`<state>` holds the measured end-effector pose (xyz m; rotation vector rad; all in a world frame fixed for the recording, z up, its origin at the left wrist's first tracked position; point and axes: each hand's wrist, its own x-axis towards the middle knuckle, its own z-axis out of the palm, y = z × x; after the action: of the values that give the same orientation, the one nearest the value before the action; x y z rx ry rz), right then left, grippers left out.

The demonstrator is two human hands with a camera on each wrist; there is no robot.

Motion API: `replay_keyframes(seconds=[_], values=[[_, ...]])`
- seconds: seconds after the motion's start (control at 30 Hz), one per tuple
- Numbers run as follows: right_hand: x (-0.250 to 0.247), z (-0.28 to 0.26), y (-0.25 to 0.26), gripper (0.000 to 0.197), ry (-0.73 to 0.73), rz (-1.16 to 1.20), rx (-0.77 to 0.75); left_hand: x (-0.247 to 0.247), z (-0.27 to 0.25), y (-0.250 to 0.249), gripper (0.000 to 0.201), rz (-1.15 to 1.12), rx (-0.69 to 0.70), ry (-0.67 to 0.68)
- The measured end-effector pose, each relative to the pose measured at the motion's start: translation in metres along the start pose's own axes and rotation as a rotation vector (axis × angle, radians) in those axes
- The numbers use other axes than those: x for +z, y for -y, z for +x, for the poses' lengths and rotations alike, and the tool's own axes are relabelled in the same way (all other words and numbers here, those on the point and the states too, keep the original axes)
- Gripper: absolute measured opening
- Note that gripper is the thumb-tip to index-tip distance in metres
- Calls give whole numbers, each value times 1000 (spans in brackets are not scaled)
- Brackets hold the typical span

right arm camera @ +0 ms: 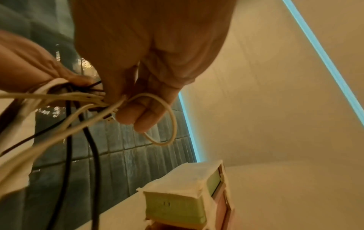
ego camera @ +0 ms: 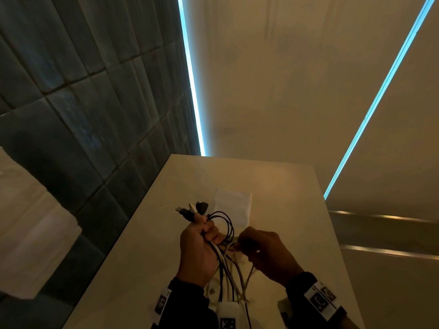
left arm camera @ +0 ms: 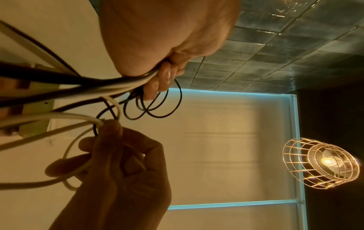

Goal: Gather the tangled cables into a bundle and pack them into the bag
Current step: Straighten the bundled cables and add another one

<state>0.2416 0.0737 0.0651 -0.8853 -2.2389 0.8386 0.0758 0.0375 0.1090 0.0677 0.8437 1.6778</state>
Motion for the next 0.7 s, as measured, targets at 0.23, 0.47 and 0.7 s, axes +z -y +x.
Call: replay_keyframes(seconds=[0.23, 0.47, 0.7], values=[[-3, 2, -8, 20, -254, 95, 148, -8, 3, -7, 31, -20, 12, -34], [12, 26, -5, 20, -549, 869, 712, 6, -5, 15, 31, 67, -18, -28], [7, 15, -72, 30, -730, 1569, 904, -9, 4, 4, 31, 31, 33, -75]])
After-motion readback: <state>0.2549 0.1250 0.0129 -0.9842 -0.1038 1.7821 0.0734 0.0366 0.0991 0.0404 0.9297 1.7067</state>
